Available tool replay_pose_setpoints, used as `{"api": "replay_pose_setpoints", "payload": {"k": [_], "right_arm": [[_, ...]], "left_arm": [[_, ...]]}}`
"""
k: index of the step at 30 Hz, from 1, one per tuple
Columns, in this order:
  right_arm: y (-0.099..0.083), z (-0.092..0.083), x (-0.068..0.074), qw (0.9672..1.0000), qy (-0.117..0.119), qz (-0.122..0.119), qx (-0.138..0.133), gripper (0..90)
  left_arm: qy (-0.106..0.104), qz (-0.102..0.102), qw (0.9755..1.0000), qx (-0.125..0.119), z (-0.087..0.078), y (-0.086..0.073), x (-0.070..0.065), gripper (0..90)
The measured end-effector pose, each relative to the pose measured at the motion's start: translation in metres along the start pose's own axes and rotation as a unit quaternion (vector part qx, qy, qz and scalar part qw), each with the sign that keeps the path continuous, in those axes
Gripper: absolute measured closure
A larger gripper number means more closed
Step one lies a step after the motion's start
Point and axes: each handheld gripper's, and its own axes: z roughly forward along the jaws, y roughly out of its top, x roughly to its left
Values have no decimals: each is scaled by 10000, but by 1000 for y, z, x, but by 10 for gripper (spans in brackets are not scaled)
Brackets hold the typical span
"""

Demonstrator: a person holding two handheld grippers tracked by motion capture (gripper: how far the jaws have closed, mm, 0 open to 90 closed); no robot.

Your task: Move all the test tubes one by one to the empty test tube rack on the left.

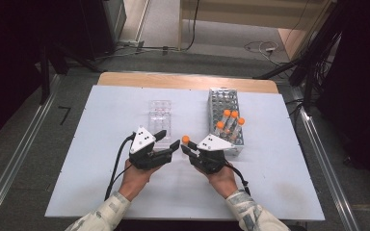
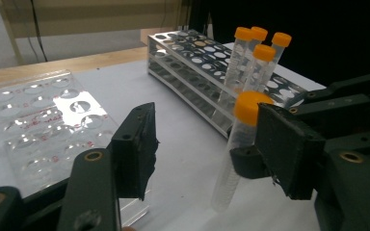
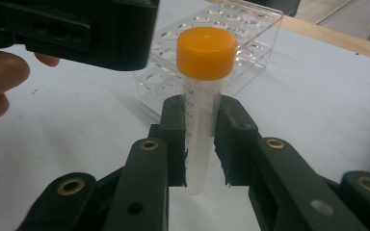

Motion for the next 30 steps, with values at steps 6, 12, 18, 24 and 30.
{"api": "replay_pose_setpoints", "payload": {"k": [6,12,18,24,30], "right_arm": [[1,3,3,10000,79,5,21,722],[1,3,2,9999,117,14,24,723],[2,3,5,9998,186,1,19,723],[3,2,7,9997,228,-1,14,722],[4,2,8,9997,257,0,1,723]], "left_arm": [[-152,53,9999,-21,5,1,-5,478],[-297,91,9995,-17,7,3,-8,484],[-352,130,9993,55,12,1,-12,509],[-376,114,9992,5,13,2,-12,595],[-436,101,9990,44,14,1,-12,624]]}}
